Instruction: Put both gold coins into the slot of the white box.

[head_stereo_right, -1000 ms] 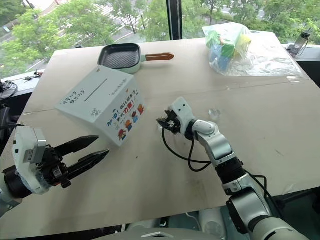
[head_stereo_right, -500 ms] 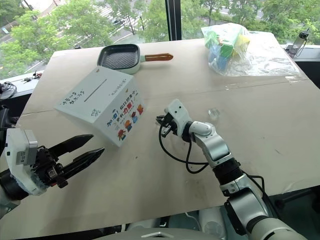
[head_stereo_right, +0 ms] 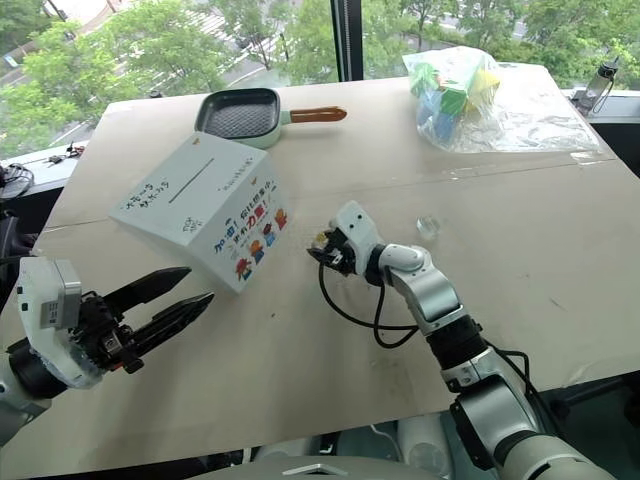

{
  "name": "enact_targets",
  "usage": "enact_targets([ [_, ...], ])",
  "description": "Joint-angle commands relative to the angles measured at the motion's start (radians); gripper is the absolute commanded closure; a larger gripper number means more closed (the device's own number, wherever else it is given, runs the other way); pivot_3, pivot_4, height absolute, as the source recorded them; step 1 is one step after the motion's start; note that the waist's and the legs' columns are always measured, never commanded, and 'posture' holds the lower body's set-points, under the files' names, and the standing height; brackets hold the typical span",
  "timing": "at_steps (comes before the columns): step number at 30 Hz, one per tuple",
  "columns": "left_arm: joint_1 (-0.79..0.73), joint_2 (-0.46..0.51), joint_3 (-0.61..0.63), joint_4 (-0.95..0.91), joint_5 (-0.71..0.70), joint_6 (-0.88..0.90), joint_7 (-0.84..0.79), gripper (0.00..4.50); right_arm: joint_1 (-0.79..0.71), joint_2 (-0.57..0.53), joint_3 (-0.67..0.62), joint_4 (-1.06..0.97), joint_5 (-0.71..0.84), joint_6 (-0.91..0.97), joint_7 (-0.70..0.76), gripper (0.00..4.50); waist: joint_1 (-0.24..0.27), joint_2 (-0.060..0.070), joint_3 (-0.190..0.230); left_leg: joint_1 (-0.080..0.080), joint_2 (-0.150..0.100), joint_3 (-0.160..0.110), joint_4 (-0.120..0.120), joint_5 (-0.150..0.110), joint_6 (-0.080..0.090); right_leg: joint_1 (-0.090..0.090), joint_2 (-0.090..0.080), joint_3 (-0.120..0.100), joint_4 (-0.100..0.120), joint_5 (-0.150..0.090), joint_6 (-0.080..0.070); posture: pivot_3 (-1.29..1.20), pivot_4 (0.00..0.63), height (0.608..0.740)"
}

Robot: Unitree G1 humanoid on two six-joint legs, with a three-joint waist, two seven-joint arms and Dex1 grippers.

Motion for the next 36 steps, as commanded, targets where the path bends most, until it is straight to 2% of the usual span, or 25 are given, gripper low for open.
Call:
enact_targets([
  [1, 0.001, -0.001, -0.001, 0.002, 0.009, -0.028, 0.0, 1.7, 0.001, 0.01, -0.009, 0.007, -0.003, -0.006, -0.004, 3.26, 0.0, 0.0, 0.0, 0.0, 0.0, 0.0, 0.0, 0.0, 0.0, 0.0, 0.0, 0.0, 0.0, 0.0, 0.0, 0.0, 0.15, 0.721],
  [4, -0.003, 0.0, -0.005, 0.006, 0.011, -0.031, 0.001, 1.7, 0.0, 0.015, -0.015, 0.005, 0.001, -0.009, -0.003, 4.48, 0.0, 0.0, 0.0, 0.0, 0.0, 0.0, 0.0, 0.0, 0.0, 0.0, 0.0, 0.0, 0.0, 0.0, 0.0, 0.0, 0.15, 0.721],
  [12, -0.008, -0.004, -0.015, 0.013, 0.015, -0.041, 0.0, 1.7, 0.003, 0.014, -0.017, 0.006, 0.002, -0.034, 0.012, 4.48, 0.0, 0.0, 0.0, 0.0, 0.0, 0.0, 0.0, 0.0, 0.0, 0.0, 0.0, 0.0, 0.0, 0.0, 0.0, 0.0, 0.15, 0.721],
  [14, -0.016, -0.013, -0.025, 0.013, -0.004, -0.044, 0.011, 1.7, 0.005, 0.026, -0.043, -0.032, 0.058, -0.033, 0.047, 4.48, 0.0, 0.0, 0.0, 0.0, 0.0, 0.0, 0.0, 0.0, 0.0, 0.0, 0.0, 0.0, 0.0, 0.0, 0.0, 0.0, 0.15, 0.721],
  [21, -0.165, -0.118, -0.116, 0.028, -0.266, -0.065, 0.193, 1.7, 0.006, 0.058, -0.211, -0.23, 0.398, 0.166, 0.142, 4.48, 0.004, 0.0, 0.0, -0.001, 0.0, -0.002, 0.0, 0.0, 0.0, 0.0, 0.0, -0.001, -0.001, 0.0, 0.0, 0.0, 0.15, 0.721],
  [25, -0.269, -0.182, -0.189, 0.053, -0.402, -0.097, 0.3, 1.7, -0.008, 0.089, -0.292, -0.286, 0.574, 0.286, 0.11, 4.48, 0.006, 0.0, 0.0, -0.001, 0.0, -0.003, 0.0, 0.0, 0.0, 0.001, -0.001, -0.002, -0.001, 0.0, 0.0, 0.0, 0.15, 0.721],
  [32, -0.407, -0.316, -0.368, 0.081, -0.418, -0.149, 0.388, 1.7, -0.059, 0.176, -0.43, -0.349, 0.928, 0.461, -0.017, 4.48, 0.004, 0.001, 0.0, -0.001, -0.001, -0.002, 0.0, 0.0, 0.0, 0.001, 0.0, -0.002, 0.0, 0.0, 0.0, 0.0, 0.15, 0.721],
  [34, -0.433, -0.355, -0.415, 0.088, -0.4, -0.161, 0.399, 1.7, -0.069, 0.193, -0.444, -0.357, 0.982, 0.473, -0.055, 4.48, 0.004, 0.001, 0.001, -0.001, -0.001, -0.002, 0.0, 0.0, 0.0, 0.001, -0.001, -0.001, 0.0, 0.0, 0.0, 0.0, 0.15, 0.721],
  [36, -0.499, -0.452, -0.485, 0.118, -0.356, -0.206, 0.442, 1.7, -0.079, 0.22, -0.439, -0.372, 0.991, 0.432, -0.071, 4.48, 0.007, 0.001, 0.0, -0.001, -0.001, -0.002, 0.0, 0.0, 0.0, 0.001, -0.001, -0.001, 0.0, 0.0, 0.0, 0.0, 0.15, 0.721],
])
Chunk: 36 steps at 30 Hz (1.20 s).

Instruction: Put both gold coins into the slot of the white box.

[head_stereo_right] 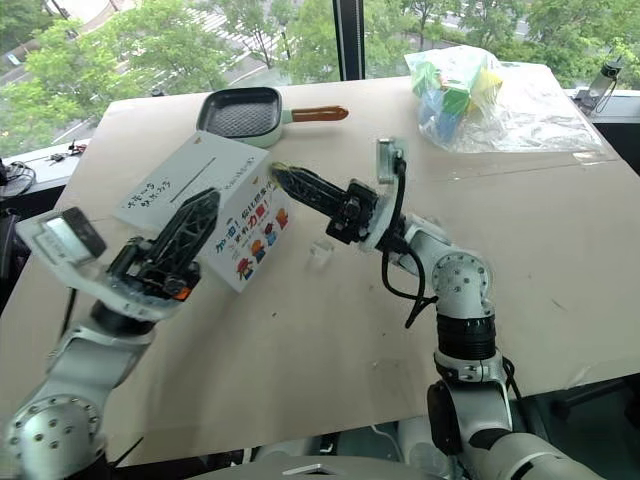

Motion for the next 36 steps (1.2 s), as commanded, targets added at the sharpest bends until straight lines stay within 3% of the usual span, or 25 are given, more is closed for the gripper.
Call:
enact_targets([
  [1, -0.095, -0.124, -0.106, 0.024, 0.071, -0.081, 0.054, 1.96, -0.027, 0.048, -0.008, -0.054, 0.052, -0.059, -0.037, 4.5, 0.004, -0.001, 0.0, 0.0, -0.001, 0.0, 0.0, 0.0, 0.0, 0.0, 0.0, 0.0, 0.0, 0.0, 0.0, 0.0, 0.15, 0.721],
  [4, -0.153, -0.18, -0.155, 0.046, 0.146, -0.11, 0.06, 2.95, -0.028, 0.069, 0.017, -0.052, 0.012, -0.127, -0.032, 4.5, 0.0, -0.001, 0.0, 0.0, -0.001, 0.0, 0.001, 0.0, 0.0, 0.0, 0.0, 0.0, 0.0, 0.0, 0.0, 0.0, 0.15, 0.721],
  [10, -0.251, -0.251, -0.196, 0.096, 0.203, -0.163, 0.044, 2.95, -0.043, 0.099, 0.07, -0.014, -0.062, -0.243, -0.007, 4.5, -0.003, -0.001, 0.0, 0.0, -0.001, 0.001, 0.0, 0.0, 0.0, 0.0, 0.001, 0.0, 0.001, 0.0, 0.0, 0.0, 0.15, 0.721],
  [25, -0.233, -0.282, -0.237, 0.088, 0.172, -0.168, 0.007, 2.95, -0.038, 0.086, 0.101, -0.018, -0.011, -0.267, 0.0, 4.5, -0.002, -0.001, 0.0, 0.0, 0.0, 0.0, 0.0, 0.0, 0.0, 0.0, 0.001, 0.0, 0.0, 0.0, 0.0, 0.0, 0.15, 0.721],
  [28, -0.234, -0.292, -0.243, 0.087, 0.164, -0.167, 0.011, 4.24, -0.031, 0.079, 0.111, -0.031, 0.005, -0.252, 0.008, 4.5, -0.002, -0.001, 0.0, 0.0, 0.0, 0.0, 0.0, 0.0, 0.0, 0.0, 0.001, 0.0, 0.0, 0.0, 0.0, 0.0, 0.15, 0.721],
  [29, -0.233, -0.295, -0.243, 0.089, 0.155, -0.164, 0.015, 4.45, -0.029, 0.077, 0.114, -0.034, 0.007, -0.251, 0.009, 4.5, -0.002, -0.001, 0.0, 0.0, 0.0, 0.0, 0.0, 0.0, 0.0, 0.0, 0.001, 0.0, 0.0, 0.0, 0.0, 0.0, 0.15, 0.721],
  [36, -0.236, -0.287, -0.259, 0.083, 0.124, -0.148, 0.016, 4.45, -0.015, 0.066, 0.132, -0.051, 0.01, -0.238, 0.017, 4.5, -0.002, -0.001, 0.0, 0.0, 0.0, 0.0, 0.0, 0.0, 0.0, 0.0, 0.001, 0.0, 0.0, 0.0, 0.0, 0.0, 0.15, 0.721],
])
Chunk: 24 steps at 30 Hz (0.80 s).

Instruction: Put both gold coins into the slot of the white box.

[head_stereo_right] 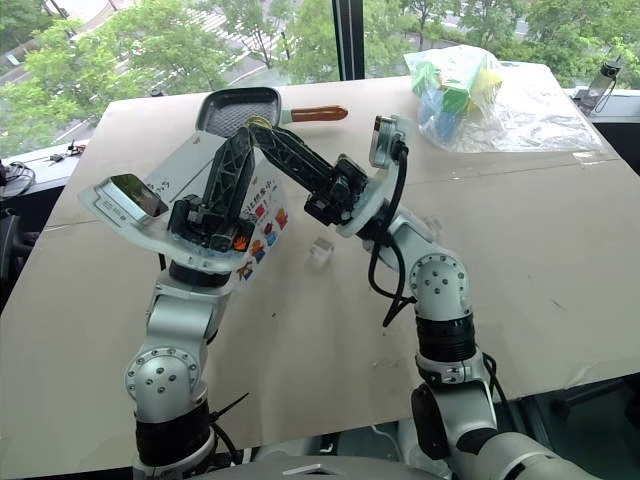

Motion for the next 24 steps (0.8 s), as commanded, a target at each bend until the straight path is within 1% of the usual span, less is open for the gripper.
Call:
enact_targets([
  [1, -0.005, 0.005, -0.018, -0.026, -0.023, 0.008, -0.001, 4.45, -0.009, 0.005, 0.034, -0.055, 0.026, 0.012, 0.023, 4.5, 0.0, 0.0, 0.0, 0.0, 0.0, 0.0, 0.0, 0.0, 0.0, 0.0, 0.0, 0.0, 0.0, 0.0, 0.0, 0.0, 0.15, 0.721],
  [10, 0.0, 0.021, -0.017, -0.023, -0.068, 0.021, 0.0, 4.45, -0.041, -0.01, 0.029, -0.04, 0.079, 0.074, 0.007, 4.5, 0.0, 0.0, 0.0, 0.0, 0.0, 0.0, 0.0, 0.0, 0.0, 0.0, 0.0, 0.0, 0.0, 0.0, 0.0, 0.0, 0.15, 0.721],
  [13, 0.001, 0.014, 0.012, -0.007, -0.079, 0.0, 0.0, 4.5, -0.047, -0.006, 0.014, -0.042, 0.097, 0.075, -0.017, 3.55, -0.001, 0.0, 0.0, 0.0, 0.0, 0.0, 0.0, 0.0, 0.0, 0.0, 0.0, 0.0, 0.0, 0.0, 0.0, 0.0, 0.15, 0.721],
  [15, 0.002, 0.014, 0.022, -0.003, -0.088, -0.006, 0.0, 4.5, -0.046, -0.003, 0.006, -0.044, 0.093, 0.071, -0.041, 2.63, 0.0, 0.0, 0.0, 0.0, 0.0, 0.0, 0.0, 0.0, 0.0, 0.0, 0.0, 0.0, 0.0, 0.0, 0.0, 0.0, 0.15, 0.721],
  [24, -0.016, 0.021, 0.057, -0.021, -0.116, -0.027, 0.013, 4.5, -0.024, -0.014, 0.015, -0.023, 0.057, 0.049, -0.033, 2.63, 0.001, 0.0, 0.0, 0.0, 0.0, 0.0, 0.0, 0.0, 0.0, 0.0, 0.0, 0.0, -0.001, 0.0, 0.0, 0.0, 0.15, 0.721],
])
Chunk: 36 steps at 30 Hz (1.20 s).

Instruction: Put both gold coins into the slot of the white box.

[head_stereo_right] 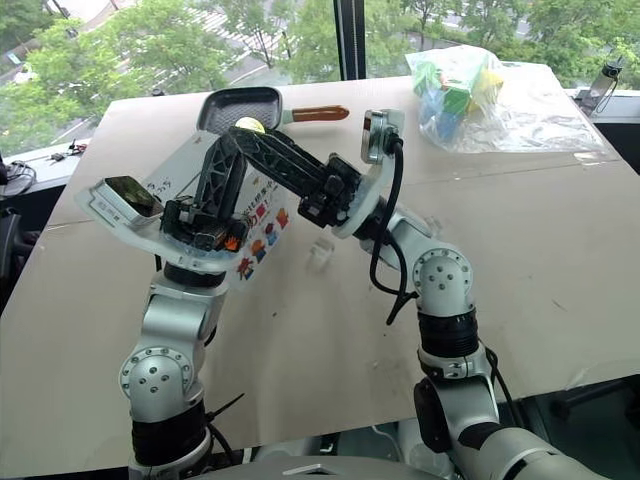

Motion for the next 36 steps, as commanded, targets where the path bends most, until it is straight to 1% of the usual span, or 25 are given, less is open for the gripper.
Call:
enact_targets([
  [1, -0.026, 0.01, 0.026, -0.041, -0.031, -0.019, 0.013, 4.5, 0.007, 0.001, 0.007, -0.014, -0.015, -0.024, 0.014, 2.63, 0.001, 0.0, 0.0, 0.0, 0.0, 0.0, 0.0, 0.0, 0.0, 0.0, 0.0, 0.0, 0.0, 0.0, 0.0, 0.0, 0.15, 0.721],
  [8, -0.057, 0.05, 0.067, -0.072, -0.078, -0.027, 0.042, 4.5, 0.019, -0.005, -0.007, 0.01, -0.046, -0.054, 0.02, 2.63, 0.0, 0.0, 0.0, 0.0, 0.0, 0.0, 0.0, 0.0, 0.0, 0.0, 0.0, 0.0, 0.0, 0.0, 0.0, 0.0, 0.15, 0.721],
  [11, -0.064, 0.091, 0.091, -0.083, -0.081, -0.019, 0.07, 4.5, 0.017, -0.013, -0.012, 0.022, -0.071, -0.071, 0.019, 2.63, 0.0, 0.0, 0.0, 0.0, 0.0, 0.0, 0.0, 0.0, 0.0, 0.0, 0.0, 0.0, 0.0, 0.0, 0.0, 0.0, 0.15, 0.721],
  [13, -0.061, 0.188, 0.13, -0.097, -0.092, 0.024, 0.124, 4.5, 0.006, -0.051, -0.018, 0.04, -0.111, -0.09, 0.036, 2.63, 0.0, 0.0, 0.0, 0.0, 0.0, 0.0, 0.0, 0.0, 0.0, 0.0, 0.0, 0.0, 0.0, 0.0, 0.0, 0.0, 0.15, 0.721],
  [14, -0.054, 0.257, 0.152, -0.104, -0.09, 0.054, 0.139, 4.5, -0.001, -0.088, -0.009, 0.047, -0.153, -0.106, 0.061, 2.63, -0.001, 0.0, 0.0, 0.0, 0.0, 0.0, 0.0, 0.0, 0.0, 0.0, 0.0, 0.0, 0.0, 0.0, 0.0, 0.0, 0.15, 0.721],
  [17, -0.049, 0.41, 0.22, -0.113, -0.13, 0.094, 0.172, 4.5, -0.018, -0.183, 0.014, 0.065, -0.254, -0.157, 0.137, 2.63, 0.0, 0.0, 0.001, 0.0, 0.0, 0.0, 0.0, 0.0, 0.0, 0.0, 0.0, 0.0, 0.0, 0.0, 0.0, 0.0, 0.15, 0.721],
  [21, -0.042, 0.635, 0.338, -0.071, -0.194, 0.18, 0.176, 4.5, -0.053, -0.349, 0.063, 0.093, -0.416, -0.262, 0.304, 2.63, -0.002, -0.001, 0.002, 0.0, 0.0, 0.0, 0.0, 0.0, 0.0, 0.0, 0.0, 0.0, -0.001, 0.0, 0.0, 0.0, 0.15, 0.721],
  [25, -0.061, 0.8, 0.373, 0.025, -0.191, 0.263, 0.148, 4.5, -0.089, -0.409, 0.069, 0.098, -0.447, -0.284, 0.369, 2.63, -0.002, 0.0, 0.004, -0.001, 0.0, 0.0, -0.001, 0.0, 0.0, -0.001, 0.001, 0.0, -0.001, 0.0, 0.0, 0.0, 0.15, 0.721],
  [26, -0.073, 0.838, 0.375, 0.056, -0.166, 0.282, 0.137, 4.5, -0.096, -0.419, 0.074, 0.095, -0.457, -0.289, 0.38, 2.63, -0.004, 0.0, 0.004, -0.001, 0.001, 0.0, -0.001, 0.0, 0.0, -0.002, 0.001, 0.0, -0.001, 0.0, 0.0, 0.0, 0.15, 0.721],
  [29, -0.117, 0.918, 0.371, 0.152, -0.067, 0.315, 0.119, 4.5, -0.113, -0.436, 0.09, 0.086, -0.492, -0.298, 0.406, 2.63, -0.003, 0.0, 0.005, -0.001, 0.001, 0.0, -0.002, 0.0, 0.0, -0.002, 0.002, 0.0, -0.001, 0.0, 0.0, 0.0, 0.15, 0.721],
  [31, -0.148, 0.961, 0.366, 0.209, -0.03, 0.347, 0.093, 4.5, -0.118, -0.447, 0.111, 0.072, -0.518, -0.304, 0.42, 2.63, -0.002, 0.0, 0.005, -0.001, 0.001, 0.0, -0.002, 0.0, 0.0, -0.002, 0.001, 0.0, -0.002, 0.0, 0.0, 0.0, 0.15, 0.721],
  [36, -0.155, 1.021, 0.367, 0.314, 0.034, 0.432, -0.009, 4.5, -0.118, -0.455, 0.145, 0.054, -0.575, -0.329, 0.43, 2.63, -0.003, 0.0, 0.005, -0.003, 0.001, 0.0, -0.004, 0.0, 0.0, -0.004, 0.0, 0.0, -0.003, 0.0, 0.0, 0.0, 0.15, 0.721],
])
